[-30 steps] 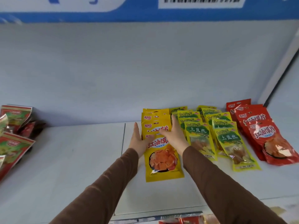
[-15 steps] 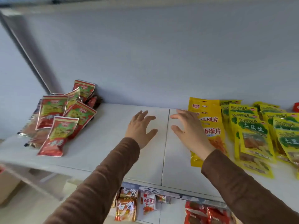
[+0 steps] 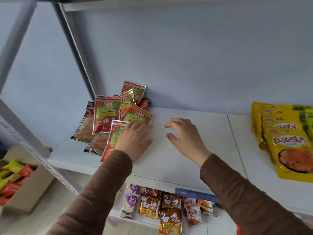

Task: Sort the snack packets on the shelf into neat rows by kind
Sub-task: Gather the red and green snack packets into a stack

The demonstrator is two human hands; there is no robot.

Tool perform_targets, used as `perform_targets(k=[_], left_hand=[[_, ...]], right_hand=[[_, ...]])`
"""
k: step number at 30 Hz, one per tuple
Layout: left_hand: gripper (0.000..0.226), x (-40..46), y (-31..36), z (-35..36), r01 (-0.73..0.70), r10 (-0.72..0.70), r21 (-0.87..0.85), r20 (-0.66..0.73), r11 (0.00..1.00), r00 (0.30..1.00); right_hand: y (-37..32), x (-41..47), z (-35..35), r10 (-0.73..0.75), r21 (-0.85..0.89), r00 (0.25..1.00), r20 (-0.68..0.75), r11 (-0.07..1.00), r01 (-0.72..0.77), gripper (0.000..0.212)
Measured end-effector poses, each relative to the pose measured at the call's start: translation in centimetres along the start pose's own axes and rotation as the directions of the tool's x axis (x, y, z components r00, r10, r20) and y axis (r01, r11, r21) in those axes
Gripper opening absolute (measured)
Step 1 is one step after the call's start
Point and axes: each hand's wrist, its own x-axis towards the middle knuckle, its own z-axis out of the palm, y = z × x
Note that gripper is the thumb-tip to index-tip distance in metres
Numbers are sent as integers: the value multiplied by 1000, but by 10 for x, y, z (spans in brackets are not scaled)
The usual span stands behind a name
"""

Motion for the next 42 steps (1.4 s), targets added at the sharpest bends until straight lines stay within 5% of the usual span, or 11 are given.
perform_targets(k=[9, 17, 21, 25, 27, 30, 33, 38, 40, 42], left_hand=[[49, -29, -121, -23, -23, 24, -77, 7, 997, 1000], [82, -47, -146, 1, 26, -42, 82, 197, 996, 979], [82, -46, -144, 11, 1, -21, 94, 206, 996, 978], [80, -38, -147, 12, -28, 7, 104, 199, 994, 980], [80, -35, -146, 13, -41, 16, 120, 206, 992, 979], [80, -31, -149, 16, -99, 82, 92, 174, 991, 981], [81, -27, -154, 17, -197, 190, 36, 144, 980, 971], [91, -26, -170, -2, -247, 281, -338, 53, 908, 958], [101, -22, -183, -23, -136, 192, -662, 12, 738, 981], [107, -14, -194, -44, 19, 104, -911, 68, 412, 992]], right_hand=[[-84, 21, 74, 181, 144, 980, 86, 971, -192, 32], [-108, 30, 117, 334, 369, 902, 273, 829, -419, 77], [-105, 32, 127, 437, 629, 872, 223, 618, -471, 96], [-105, 46, 128, 588, 836, 746, 313, 202, -510, 94], [-106, 51, 128, 628, 857, 698, 343, 95, -507, 94], [-110, 55, 138, 694, 901, 684, 224, 119, -416, 69], [-118, 54, 146, 697, 893, 712, 80, 268, -363, 34], [-136, 60, 122, 649, 828, 743, -163, 500, -255, 29], [-151, 70, 106, 573, 804, 791, -213, 563, -192, 30], [-173, 82, 102, 483, 804, 861, -161, 570, -169, 29]])
